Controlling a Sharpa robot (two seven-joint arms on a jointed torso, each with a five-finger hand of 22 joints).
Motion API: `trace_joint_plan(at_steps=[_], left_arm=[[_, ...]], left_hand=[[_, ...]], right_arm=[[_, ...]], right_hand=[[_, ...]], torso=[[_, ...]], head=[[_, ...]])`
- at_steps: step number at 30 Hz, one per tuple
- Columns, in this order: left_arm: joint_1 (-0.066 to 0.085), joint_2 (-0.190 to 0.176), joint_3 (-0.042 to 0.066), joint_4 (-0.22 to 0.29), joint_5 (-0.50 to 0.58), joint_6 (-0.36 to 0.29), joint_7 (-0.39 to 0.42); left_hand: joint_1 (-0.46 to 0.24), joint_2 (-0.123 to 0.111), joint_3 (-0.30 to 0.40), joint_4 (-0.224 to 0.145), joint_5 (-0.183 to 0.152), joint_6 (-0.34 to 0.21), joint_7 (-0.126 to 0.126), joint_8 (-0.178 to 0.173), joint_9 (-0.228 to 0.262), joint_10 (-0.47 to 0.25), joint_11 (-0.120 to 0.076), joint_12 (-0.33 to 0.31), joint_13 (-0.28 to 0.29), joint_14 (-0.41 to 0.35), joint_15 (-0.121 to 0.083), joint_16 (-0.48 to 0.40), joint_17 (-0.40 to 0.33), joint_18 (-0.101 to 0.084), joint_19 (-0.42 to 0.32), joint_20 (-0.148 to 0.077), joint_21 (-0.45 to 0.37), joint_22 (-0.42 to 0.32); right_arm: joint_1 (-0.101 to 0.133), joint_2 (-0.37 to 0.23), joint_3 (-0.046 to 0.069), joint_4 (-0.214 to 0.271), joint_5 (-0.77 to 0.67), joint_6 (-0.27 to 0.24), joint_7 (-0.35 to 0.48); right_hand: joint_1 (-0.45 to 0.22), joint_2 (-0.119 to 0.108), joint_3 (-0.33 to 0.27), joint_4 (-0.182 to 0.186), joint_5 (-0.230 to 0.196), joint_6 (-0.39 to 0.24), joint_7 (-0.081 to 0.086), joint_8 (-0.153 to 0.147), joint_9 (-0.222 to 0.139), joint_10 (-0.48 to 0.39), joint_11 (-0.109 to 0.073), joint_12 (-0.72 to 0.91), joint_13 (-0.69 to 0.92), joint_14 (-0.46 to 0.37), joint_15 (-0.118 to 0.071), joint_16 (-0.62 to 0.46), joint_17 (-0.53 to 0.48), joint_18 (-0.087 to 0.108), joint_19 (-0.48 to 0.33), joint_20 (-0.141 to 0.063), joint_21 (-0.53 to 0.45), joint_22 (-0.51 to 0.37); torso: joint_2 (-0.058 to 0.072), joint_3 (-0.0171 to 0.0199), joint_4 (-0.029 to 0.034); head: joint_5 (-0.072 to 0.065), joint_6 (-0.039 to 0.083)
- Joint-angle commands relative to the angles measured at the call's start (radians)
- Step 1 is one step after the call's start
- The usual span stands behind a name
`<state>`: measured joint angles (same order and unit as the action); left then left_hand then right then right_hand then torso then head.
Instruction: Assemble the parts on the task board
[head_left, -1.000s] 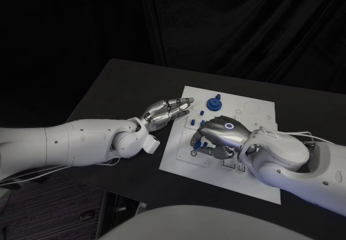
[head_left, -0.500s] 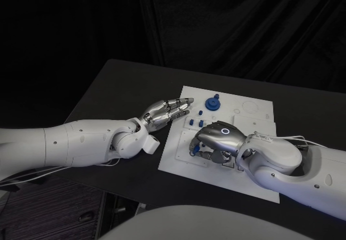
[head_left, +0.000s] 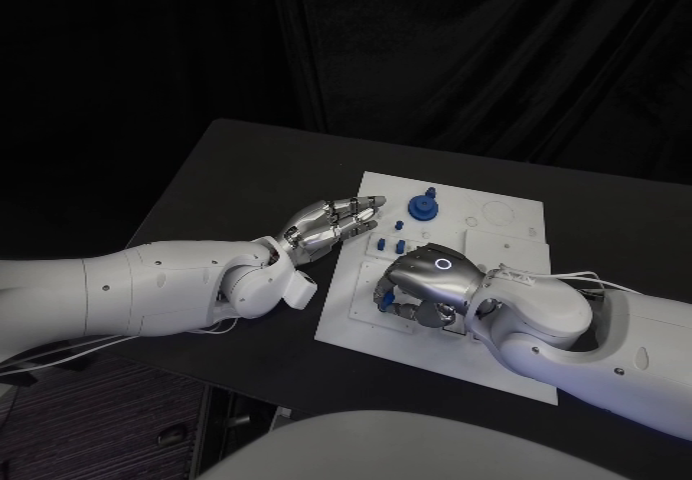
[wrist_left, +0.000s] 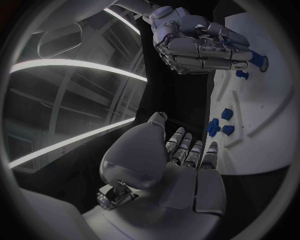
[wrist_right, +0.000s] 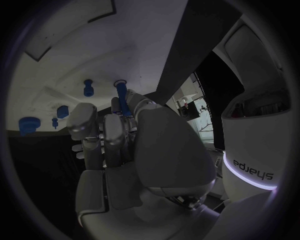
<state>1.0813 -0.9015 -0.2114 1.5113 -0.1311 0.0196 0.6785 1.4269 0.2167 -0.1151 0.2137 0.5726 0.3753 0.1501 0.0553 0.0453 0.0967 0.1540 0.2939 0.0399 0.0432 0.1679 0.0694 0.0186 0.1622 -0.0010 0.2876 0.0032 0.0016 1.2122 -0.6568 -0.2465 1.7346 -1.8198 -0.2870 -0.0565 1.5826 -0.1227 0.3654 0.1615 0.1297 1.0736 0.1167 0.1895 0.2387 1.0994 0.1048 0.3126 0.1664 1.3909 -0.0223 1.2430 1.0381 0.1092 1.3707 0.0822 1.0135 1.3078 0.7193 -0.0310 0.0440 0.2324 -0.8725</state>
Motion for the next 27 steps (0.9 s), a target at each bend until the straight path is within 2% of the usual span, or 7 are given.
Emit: trace_joint_plan(at_steps=[1, 6, 9, 19, 21, 27], left_arm=[[-0.002, 0.0, 0.001, 0.003, -0.001, 0.006, 0.084], [-0.002, 0.001, 0.001, 0.002, -0.001, 0.007, 0.082], [-0.002, 0.002, 0.001, 0.002, -0.001, 0.008, 0.082], [-0.002, 0.007, 0.001, -0.001, -0.001, 0.013, 0.078], [-0.002, 0.008, 0.001, -0.002, -0.001, 0.014, 0.078], [-0.002, 0.011, 0.001, -0.003, -0.001, 0.017, 0.076]], left_hand=[[0.009, 0.0, 0.008, 0.0, 0.005, 0.005, 0.009, 0.004, 0.0, -0.005, 0.003, 0.005, 0.001, -0.003, -0.005, 0.003, 0.0, 0.02, 0.001, -0.002, -0.003, -0.002], [0.01, 0.0, 0.008, 0.0, 0.006, 0.005, 0.009, 0.004, 0.0, -0.005, 0.002, 0.005, 0.001, -0.003, -0.005, 0.002, 0.0, 0.02, 0.001, -0.002, -0.003, -0.002], [0.011, 0.0, 0.01, -0.001, 0.006, 0.004, 0.009, 0.004, 0.0, -0.006, 0.002, 0.006, 0.001, -0.003, -0.005, 0.003, 0.0, 0.02, 0.001, -0.002, -0.003, -0.002], [0.012, 0.0, 0.01, -0.002, 0.007, 0.004, 0.009, 0.004, 0.0, -0.006, 0.002, 0.006, 0.001, -0.003, -0.005, 0.003, 0.0, 0.02, 0.001, -0.002, -0.003, -0.002], [0.013, 0.0, 0.011, -0.003, 0.007, 0.004, 0.009, 0.004, 0.0, -0.006, 0.002, 0.005, 0.001, -0.003, -0.005, 0.003, 0.0, 0.021, 0.001, -0.002, -0.003, -0.002], [0.013, 0.0, 0.011, -0.003, 0.007, 0.004, 0.009, 0.004, 0.0, -0.006, 0.002, 0.005, 0.001, -0.003, -0.005, 0.003, 0.0, 0.021, 0.001, -0.002, -0.003, -0.002]], right_arm=[[-0.004, 0.003, 0.001, -0.002, -0.023, -0.024, -0.018], [-0.007, 0.01, 0.001, -0.008, -0.025, -0.029, -0.02], [-0.008, 0.012, 0.001, -0.012, -0.025, -0.028, -0.022], [-0.014, 0.015, 0.001, -0.022, -0.026, -0.01, -0.029], [-0.016, 0.016, 0.001, -0.025, -0.033, -0.007, -0.03], [-0.023, 0.017, 0.001, -0.031, -0.047, -0.001, -0.03]], right_hand=[[0.002, 0.0, -0.001, -0.007, -0.007, 0.002, 0.002, -0.004, 0.001, 0.061, -0.055, 0.0, 0.0, 0.006, -0.001, 0.003, 0.002, -0.008, 0.009, 0.0, 0.004, 0.128], [0.0, -0.001, -0.003, -0.006, -0.009, 0.002, 0.002, -0.004, 0.002, 0.061, -0.055, -0.001, 0.0, 0.007, -0.001, 0.003, 0.003, -0.008, 0.009, 0.0, 0.005, 0.128], [-0.001, -0.001, -0.003, -0.006, -0.009, 0.002, 0.002, -0.004, 0.002, 0.061, -0.055, -0.002, 0.0, 0.007, -0.001, 0.004, 0.004, -0.008, 0.009, 0.0, 0.005, 0.128], [0.001, -0.002, -0.002, -0.008, -0.011, -0.001, 0.002, -0.007, 0.003, 0.056, -0.054, -0.009, 0.0, 0.006, 0.0, 0.0, 0.0, -0.006, 0.008, 0.0, -0.002, 0.127], [0.002, -0.002, -0.002, -0.008, -0.012, -0.002, 0.003, -0.008, 0.003, 0.055, -0.054, -0.009, 0.0, 0.006, 0.0, -0.001, -0.001, -0.006, 0.007, 0.0, -0.004, 0.126], [0.002, -0.004, -0.003, -0.009, -0.013, -0.003, 0.003, -0.009, 0.003, 0.054, -0.053, -0.011, 0.001, 0.002, 0.001, -0.007, -0.009, -0.005, 0.004, 0.001, -0.012, 0.124]], torso=[[0.001, -0.0005, 0.0], [0.002, 0.001, -0.0003], [0.002, 0.0005, 0.0005], [0.0, 0.0, -0.0027], [-0.001, 0.0, 0.0006], [-0.002, 0.0, 0.0011]], head=[[-0.003, 0.0], [-0.006, 0.0], [-0.006, 0.0], [0.0, 0.0], [-0.004, 0.0], [-0.002, 0.0]])
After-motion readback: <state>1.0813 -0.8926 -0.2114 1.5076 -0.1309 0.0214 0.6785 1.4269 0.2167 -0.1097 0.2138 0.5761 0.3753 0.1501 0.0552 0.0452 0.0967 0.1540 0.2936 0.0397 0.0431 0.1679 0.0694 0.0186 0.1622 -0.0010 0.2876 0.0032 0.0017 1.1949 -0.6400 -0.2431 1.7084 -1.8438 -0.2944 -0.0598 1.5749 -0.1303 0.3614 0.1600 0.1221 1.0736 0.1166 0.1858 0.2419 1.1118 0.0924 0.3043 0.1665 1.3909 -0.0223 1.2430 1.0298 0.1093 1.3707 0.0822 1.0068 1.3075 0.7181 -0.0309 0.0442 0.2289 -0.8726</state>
